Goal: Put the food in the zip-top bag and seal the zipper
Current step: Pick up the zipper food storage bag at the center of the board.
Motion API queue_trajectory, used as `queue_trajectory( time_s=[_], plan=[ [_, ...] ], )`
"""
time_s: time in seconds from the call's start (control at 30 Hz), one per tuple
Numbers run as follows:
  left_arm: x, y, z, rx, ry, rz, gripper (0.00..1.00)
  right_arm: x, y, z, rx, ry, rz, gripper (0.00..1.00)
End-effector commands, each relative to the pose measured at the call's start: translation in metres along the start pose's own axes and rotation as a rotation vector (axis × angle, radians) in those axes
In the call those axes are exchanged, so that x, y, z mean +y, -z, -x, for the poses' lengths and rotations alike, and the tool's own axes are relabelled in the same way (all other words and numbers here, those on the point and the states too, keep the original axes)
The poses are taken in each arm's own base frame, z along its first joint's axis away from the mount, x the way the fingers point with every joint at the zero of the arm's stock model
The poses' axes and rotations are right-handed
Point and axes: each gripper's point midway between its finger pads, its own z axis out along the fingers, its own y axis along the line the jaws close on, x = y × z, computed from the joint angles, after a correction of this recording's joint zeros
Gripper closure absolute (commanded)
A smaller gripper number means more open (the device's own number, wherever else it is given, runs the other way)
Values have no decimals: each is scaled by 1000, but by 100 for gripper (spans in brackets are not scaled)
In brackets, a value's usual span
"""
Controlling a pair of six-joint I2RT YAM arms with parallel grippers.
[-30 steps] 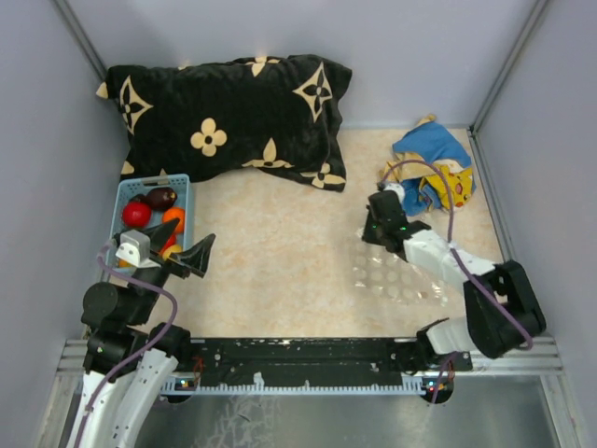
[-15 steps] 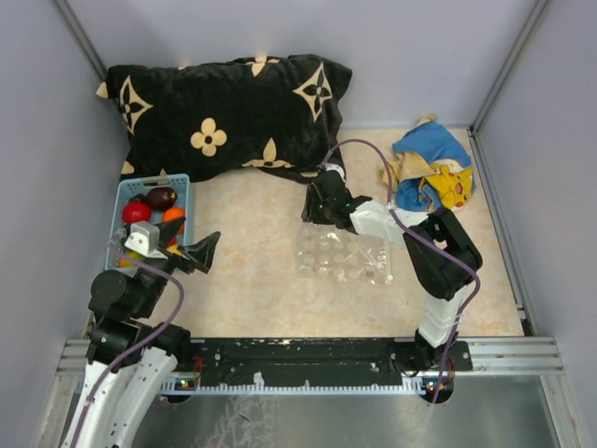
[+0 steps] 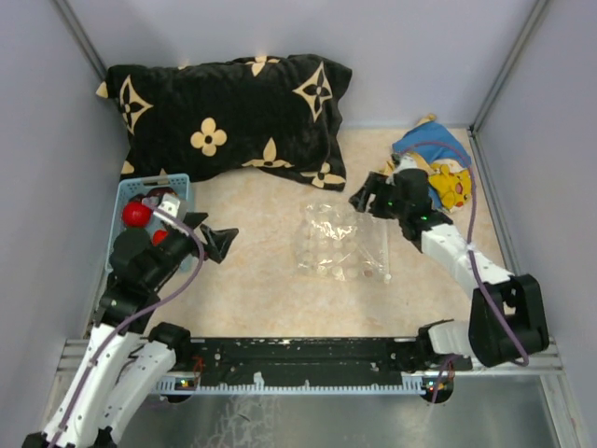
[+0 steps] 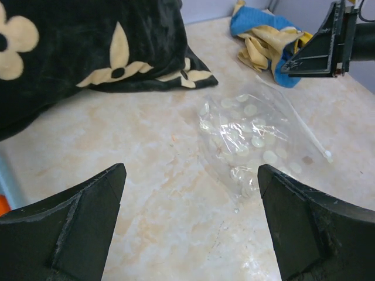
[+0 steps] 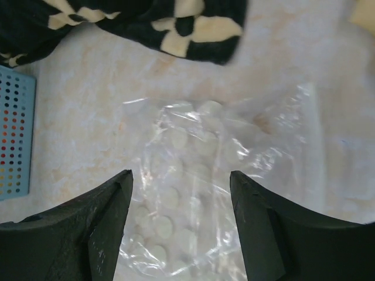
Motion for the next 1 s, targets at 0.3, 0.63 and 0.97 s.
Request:
queue_trajectory(
  time_s=[0.3, 0.63, 0.97],
  plan=[
    [-28, -48, -40, 213, 287, -157, 1, -102, 28, -30, -30, -169, 54, 28],
    [-58, -91, -94, 334, 409, -214, 2, -113, 2, -48, 23, -224, 122, 28],
    [-79, -128, -150, 440, 420, -236, 6, -80, 13, -43, 18, -215, 282, 33]
  ],
)
